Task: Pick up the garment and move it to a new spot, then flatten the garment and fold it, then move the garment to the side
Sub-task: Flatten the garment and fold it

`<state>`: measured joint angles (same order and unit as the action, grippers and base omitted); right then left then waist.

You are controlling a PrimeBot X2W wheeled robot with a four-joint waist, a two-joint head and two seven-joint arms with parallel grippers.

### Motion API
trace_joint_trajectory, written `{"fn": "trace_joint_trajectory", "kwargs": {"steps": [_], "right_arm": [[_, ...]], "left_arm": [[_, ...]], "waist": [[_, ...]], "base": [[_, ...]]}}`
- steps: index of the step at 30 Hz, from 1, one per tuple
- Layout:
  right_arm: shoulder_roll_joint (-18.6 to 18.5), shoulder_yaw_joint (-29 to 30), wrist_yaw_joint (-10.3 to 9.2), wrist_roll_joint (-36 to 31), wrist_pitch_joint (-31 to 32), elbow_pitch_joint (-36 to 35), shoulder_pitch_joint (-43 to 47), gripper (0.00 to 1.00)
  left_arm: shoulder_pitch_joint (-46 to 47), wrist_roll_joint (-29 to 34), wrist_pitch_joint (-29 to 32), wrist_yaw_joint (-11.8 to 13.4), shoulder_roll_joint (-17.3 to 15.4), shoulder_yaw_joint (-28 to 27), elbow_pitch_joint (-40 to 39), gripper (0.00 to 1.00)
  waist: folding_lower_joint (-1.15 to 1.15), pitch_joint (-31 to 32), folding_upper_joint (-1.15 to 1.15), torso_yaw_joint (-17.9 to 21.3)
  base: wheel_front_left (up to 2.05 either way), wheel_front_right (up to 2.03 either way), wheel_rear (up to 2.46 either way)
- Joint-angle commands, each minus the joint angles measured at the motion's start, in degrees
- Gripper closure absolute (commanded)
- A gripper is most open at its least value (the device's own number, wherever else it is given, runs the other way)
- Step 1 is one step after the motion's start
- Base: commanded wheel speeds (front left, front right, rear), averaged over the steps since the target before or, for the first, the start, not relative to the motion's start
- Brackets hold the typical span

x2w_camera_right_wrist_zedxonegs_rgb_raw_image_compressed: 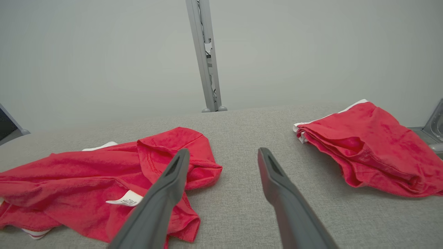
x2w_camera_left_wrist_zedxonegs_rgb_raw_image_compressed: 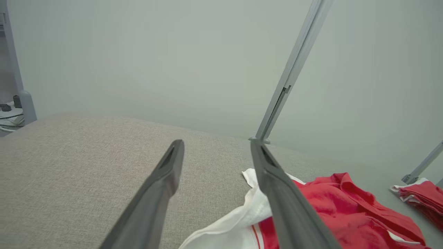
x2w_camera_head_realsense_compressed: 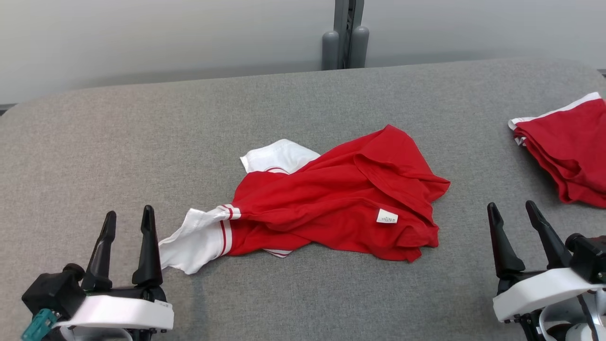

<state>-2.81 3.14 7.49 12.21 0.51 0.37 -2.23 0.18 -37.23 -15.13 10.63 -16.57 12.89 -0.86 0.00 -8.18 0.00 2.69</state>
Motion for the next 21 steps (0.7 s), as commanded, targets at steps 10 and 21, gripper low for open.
{"fn": "trace_joint_trajectory", "kwargs": {"steps": [10, 21], "right_arm": [[-0.24, -2.23, 0.01, -0.41, 0.96, -0.07, 3.54, 0.00], [-0.23, -2.77, 0.01, -0.73, 1.91, -1.52, 5.09, 0.00]], "left_arm": [[-6.23, 6.69, 0.02, 1.65, -0.83, -2.51, -0.72, 0.00], [-9.57, 8.25, 0.01, 1.58, -1.40, -4.14, -1.27, 0.00]], "waist": [[0.00, 4.53, 0.00, 0.81], [0.00, 5.97, 0.00, 0.92]], "base": [[0.00, 0.00, 0.00], [0.00, 0.00, 0.00]]}}
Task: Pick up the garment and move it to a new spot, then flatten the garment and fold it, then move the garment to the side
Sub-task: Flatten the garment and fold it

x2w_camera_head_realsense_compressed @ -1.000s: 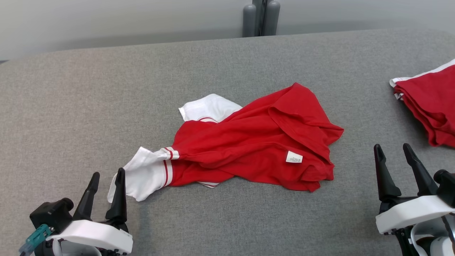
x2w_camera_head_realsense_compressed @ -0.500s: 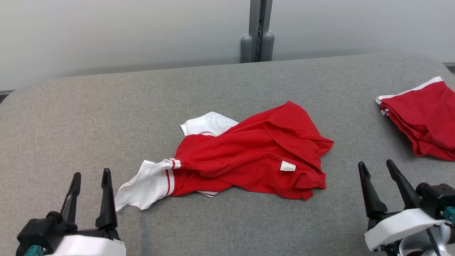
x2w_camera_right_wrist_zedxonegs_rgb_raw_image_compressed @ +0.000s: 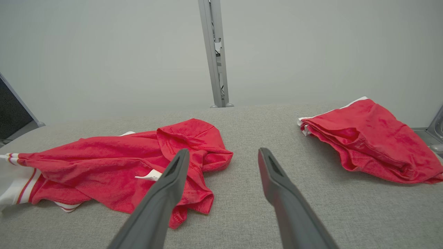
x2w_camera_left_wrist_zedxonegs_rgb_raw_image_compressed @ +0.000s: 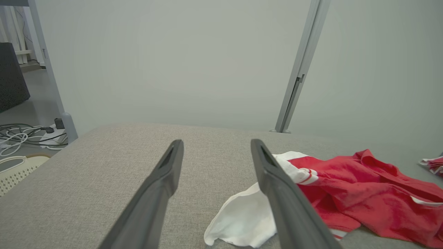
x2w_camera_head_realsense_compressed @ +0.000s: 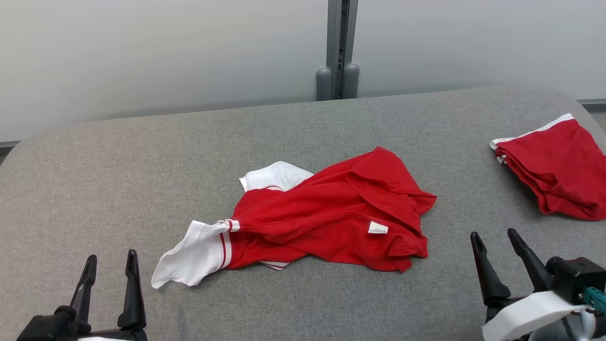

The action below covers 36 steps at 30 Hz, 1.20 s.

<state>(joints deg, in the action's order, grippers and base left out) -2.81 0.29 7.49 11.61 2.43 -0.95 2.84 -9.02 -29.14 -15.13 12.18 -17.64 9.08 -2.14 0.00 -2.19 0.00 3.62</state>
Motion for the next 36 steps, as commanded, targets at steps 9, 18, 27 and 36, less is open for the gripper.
{"fn": "trace_joint_trajectory", "kwargs": {"steps": [9, 18, 27, 36], "right_arm": [[-0.23, 0.08, 0.01, 0.33, -0.20, -0.13, -0.48, 0.00], [-0.23, 0.01, 0.01, 0.33, -0.15, -0.36, -1.27, 0.00], [-0.24, -0.42, 0.01, 0.95, -0.93, 0.34, -2.66, 0.00], [-0.24, -0.24, 0.01, 1.14, -1.69, 1.44, -3.73, 0.00]], "left_arm": [[0.55, -0.32, 0.28, -0.14, -0.53, 0.12, 0.56, 0.00], [3.32, -0.78, 2.79, -1.92, -2.03, 1.32, 2.22, 0.00], [7.42, -4.14, 10.52, -8.65, -3.90, 5.22, 11.68, 0.00], [12.05, -5.22, 11.15, -12.17, -3.66, 6.71, 19.80, 0.00]], "waist": [[0.00, -0.50, 0.00, -0.25], [0.00, -1.84, 0.00, -0.69], [0.00, -5.41, 0.00, 0.18], [0.00, -7.50, 0.00, 1.17]], "base": [[0.00, 0.00, 0.00], [0.00, 0.00, 0.00], [0.00, 0.00, 0.00], [0.00, 0.00, 0.00]]}}
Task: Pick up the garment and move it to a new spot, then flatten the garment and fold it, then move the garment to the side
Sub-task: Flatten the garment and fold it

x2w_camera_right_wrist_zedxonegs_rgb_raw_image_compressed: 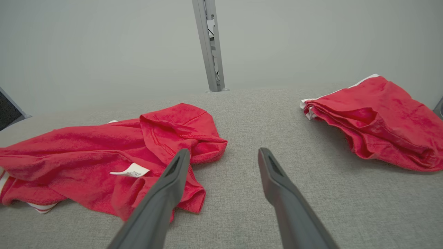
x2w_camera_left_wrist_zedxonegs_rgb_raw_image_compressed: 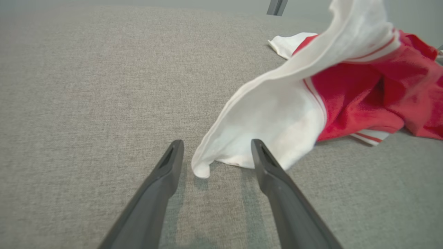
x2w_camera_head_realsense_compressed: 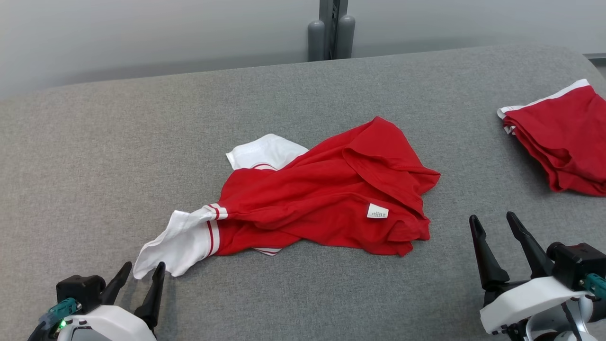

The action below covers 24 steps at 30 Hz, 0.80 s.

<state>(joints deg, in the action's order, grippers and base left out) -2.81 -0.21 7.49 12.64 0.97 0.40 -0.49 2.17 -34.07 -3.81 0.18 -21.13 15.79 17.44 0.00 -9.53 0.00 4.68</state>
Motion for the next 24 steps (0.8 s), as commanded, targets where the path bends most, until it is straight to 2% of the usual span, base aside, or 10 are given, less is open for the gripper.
{"fn": "trace_joint_trajectory", "kwargs": {"steps": [1, 5, 6, 7, 16, 24], "right_arm": [[-0.22, 0.29, 0.01, 0.13, -0.32, 0.17, -0.44, 0.00], [-0.22, 0.05, 0.01, 0.64, -0.18, 0.90, -0.65, 0.00], [-0.22, -0.16, 0.01, 0.58, 0.09, 1.14, -0.72, 0.00], [-0.23, -0.50, 0.01, 0.80, 0.18, 1.35, -0.85, 0.00], [-0.23, -7.59, 0.01, 4.50, 1.12, 6.82, -2.82, 0.00], [-0.25, -10.15, 0.01, 6.81, -0.33, 13.29, -6.92, 0.00]], "left_arm": [[1.26, -0.36, 0.02, -0.42, -0.10, 0.08, 0.80, 0.00], [2.95, -0.77, 0.59, -1.70, -0.23, 0.52, 2.89, 0.00], [3.28, -0.83, 0.62, -1.77, -0.29, 0.57, 3.32, 0.54], [3.63, -0.85, 0.33, -1.93, -0.33, 0.54, 3.60, 1.00], [6.02, -0.31, -1.12, -2.58, -0.01, 1.21, 5.52, 1.00], [7.40, -0.14, -2.06, -2.91, 0.35, 1.84, 6.39, 1.00]], "waist": [[0.00, -0.32, 0.00, 0.14], [0.00, -1.02, 0.00, 0.21], [0.00, -1.19, 0.00, 0.19], [0.00, -1.36, 0.00, 0.16], [0.00, -2.75, 0.00, -0.71], [0.00, -3.62, 0.00, -1.99]], "base": [[0.00, 0.00, 0.00], [0.00, 0.00, 0.00], [0.00, 0.00, 0.00], [0.00, 0.00, 0.00], [0.00, 0.00, 0.00], [0.00, 0.00, 0.00]]}}
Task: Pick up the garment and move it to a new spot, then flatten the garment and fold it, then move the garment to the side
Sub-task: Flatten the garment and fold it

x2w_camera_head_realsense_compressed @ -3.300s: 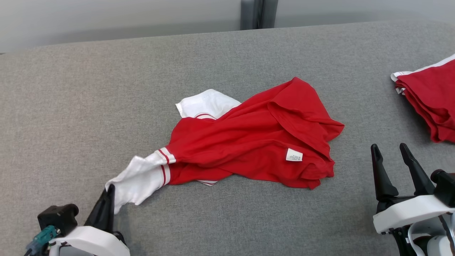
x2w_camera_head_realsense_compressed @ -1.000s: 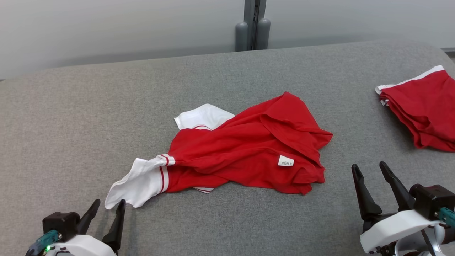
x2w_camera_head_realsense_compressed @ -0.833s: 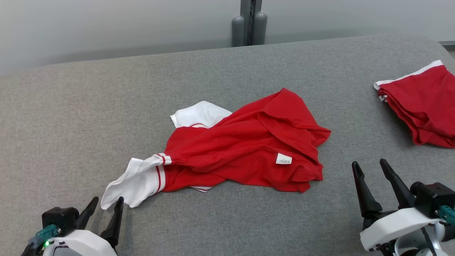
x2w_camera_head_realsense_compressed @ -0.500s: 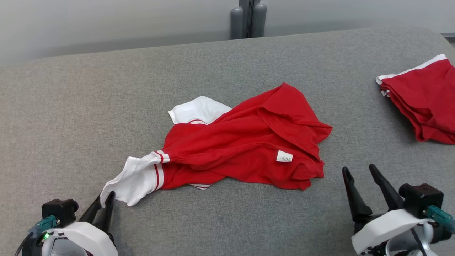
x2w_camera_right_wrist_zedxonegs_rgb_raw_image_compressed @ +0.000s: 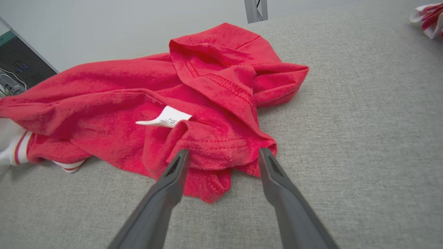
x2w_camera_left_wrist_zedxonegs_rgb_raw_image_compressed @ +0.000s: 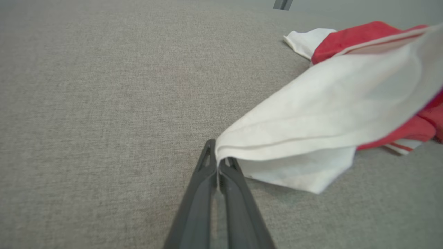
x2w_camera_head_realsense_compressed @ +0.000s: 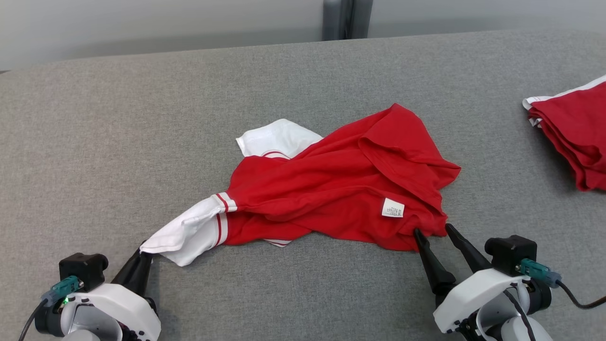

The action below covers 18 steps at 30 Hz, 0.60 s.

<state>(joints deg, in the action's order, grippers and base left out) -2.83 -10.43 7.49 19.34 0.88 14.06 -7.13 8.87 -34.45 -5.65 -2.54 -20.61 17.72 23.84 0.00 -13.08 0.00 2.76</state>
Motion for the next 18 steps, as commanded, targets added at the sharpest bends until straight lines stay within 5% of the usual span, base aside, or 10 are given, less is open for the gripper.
{"fn": "trace_joint_trajectory", "kwargs": {"steps": [1, 3, 4, 6, 7, 18], "right_arm": [[-0.20, -0.14, 0.01, 0.26, -0.60, 0.49, -0.84, 0.00], [-0.22, -0.51, 0.01, 0.81, -1.09, 1.88, -1.88, 0.00], [-0.23, -0.74, 0.01, 1.01, -1.25, 2.54, -2.19, 0.24], [-0.25, -0.90, 0.01, 1.27, -1.77, 3.64, -2.90, 0.90], [-0.24, -0.98, 0.01, 1.34, -2.07, 4.09, -3.17, 1.00], [-0.25, 2.35, 0.01, -3.93, -4.11, 0.85, -3.32, 1.00]], "left_arm": [[0.90, 0.23, -0.43, -0.35, -0.15, -0.01, 0.28, 1.00], [1.45, 0.25, -0.82, -0.47, -0.11, 0.08, 0.72, 1.00], [1.62, 0.28, -1.01, -0.51, -0.07, 0.14, 0.91, 1.00], [1.84, 0.35, -1.54, -0.65, -0.01, 0.23, 1.32, 1.00], [1.97, 0.40, -1.71, -0.72, 0.03, 0.30, 1.48, 1.00], [2.01, 0.53, -4.61, 0.20, -0.56, -0.44, 0.94, 1.00]], "waist": [[0.00, -0.22, 0.00, -0.24], [0.00, -0.45, 0.00, -0.52], [0.00, -0.52, 0.00, -0.63], [0.00, -0.62, 0.00, -0.81], [0.00, -0.64, 0.00, -0.90], [0.00, -0.21, 0.00, -0.59]], "base": [[0.00, 0.00, 0.00], [0.00, 0.00, 0.00], [0.00, 0.00, 0.00], [0.00, 0.00, 0.00], [0.00, 0.00, 0.00], [0.00, 0.00, 0.00]]}}
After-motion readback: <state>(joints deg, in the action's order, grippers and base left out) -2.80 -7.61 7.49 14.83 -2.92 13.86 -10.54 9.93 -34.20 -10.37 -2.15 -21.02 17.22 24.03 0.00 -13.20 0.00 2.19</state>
